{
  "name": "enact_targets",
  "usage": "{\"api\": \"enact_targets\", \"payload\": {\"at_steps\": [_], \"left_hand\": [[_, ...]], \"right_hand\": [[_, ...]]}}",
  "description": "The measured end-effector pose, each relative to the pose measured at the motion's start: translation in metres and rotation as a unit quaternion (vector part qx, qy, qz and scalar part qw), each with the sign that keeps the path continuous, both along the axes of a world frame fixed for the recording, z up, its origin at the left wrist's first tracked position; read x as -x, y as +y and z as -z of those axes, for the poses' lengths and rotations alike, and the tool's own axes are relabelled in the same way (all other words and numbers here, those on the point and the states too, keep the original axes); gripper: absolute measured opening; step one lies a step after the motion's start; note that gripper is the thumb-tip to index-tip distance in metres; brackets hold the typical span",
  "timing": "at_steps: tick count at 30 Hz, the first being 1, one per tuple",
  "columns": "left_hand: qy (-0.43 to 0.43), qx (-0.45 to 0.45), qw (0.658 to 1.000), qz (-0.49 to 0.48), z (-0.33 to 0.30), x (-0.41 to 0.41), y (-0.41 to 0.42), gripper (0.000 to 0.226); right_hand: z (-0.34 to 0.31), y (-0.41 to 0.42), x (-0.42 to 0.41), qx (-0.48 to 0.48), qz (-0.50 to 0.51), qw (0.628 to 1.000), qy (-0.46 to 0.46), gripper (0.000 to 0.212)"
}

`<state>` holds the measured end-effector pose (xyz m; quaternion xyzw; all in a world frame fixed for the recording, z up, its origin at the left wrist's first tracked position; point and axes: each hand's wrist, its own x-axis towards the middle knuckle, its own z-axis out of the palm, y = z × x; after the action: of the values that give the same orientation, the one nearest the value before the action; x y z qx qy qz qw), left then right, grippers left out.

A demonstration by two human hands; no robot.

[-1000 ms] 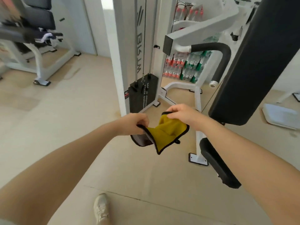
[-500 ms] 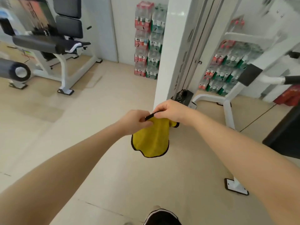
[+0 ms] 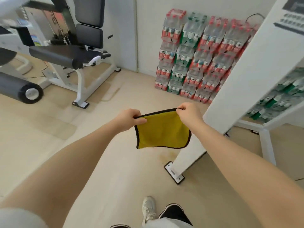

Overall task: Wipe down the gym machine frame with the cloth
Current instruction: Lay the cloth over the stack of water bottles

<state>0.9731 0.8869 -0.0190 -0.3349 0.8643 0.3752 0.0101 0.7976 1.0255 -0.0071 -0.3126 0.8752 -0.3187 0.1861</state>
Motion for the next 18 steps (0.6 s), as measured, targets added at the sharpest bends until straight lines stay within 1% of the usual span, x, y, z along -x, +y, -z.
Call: {"api": "enact_targets", "payload": {"at_steps": [2,4,5,8,11,14,18], "left_hand": [[0.049,-0.039,0.997,-0.033,-0.005,0.026,-0.034,0.023],[0.109,-0.077,0.989,-0.062,-0.011,0.056,-0.066,0.022],[0.127,-0.081,0.987,-0.065,-0.014,0.070,-0.081,0.022],[0.141,-0.057,0.988,-0.030,-0.021,0.114,-0.127,0.021],[0.135,-0.019,0.991,0.013,-0.020,0.159,-0.182,0.020],[0.139,0.001,0.989,0.047,-0.015,0.203,-0.245,0.015],[0.147,-0.028,0.983,0.110,-0.024,0.263,-0.322,0.013]], "right_hand": [[-0.003,-0.039,0.020,-0.012,0.032,0.999,0.028,0.016],[-0.008,-0.079,0.042,-0.006,0.063,0.998,0.023,0.018],[-0.010,-0.097,0.051,0.000,0.076,0.997,0.012,0.018],[-0.010,-0.149,0.075,0.037,0.115,0.990,-0.069,0.015],[-0.009,-0.205,0.103,0.044,0.146,0.978,-0.140,0.009],[-0.009,-0.266,0.134,0.095,0.188,0.947,-0.241,0.007],[-0.027,-0.339,0.173,0.177,0.218,0.885,-0.373,0.011]]}}
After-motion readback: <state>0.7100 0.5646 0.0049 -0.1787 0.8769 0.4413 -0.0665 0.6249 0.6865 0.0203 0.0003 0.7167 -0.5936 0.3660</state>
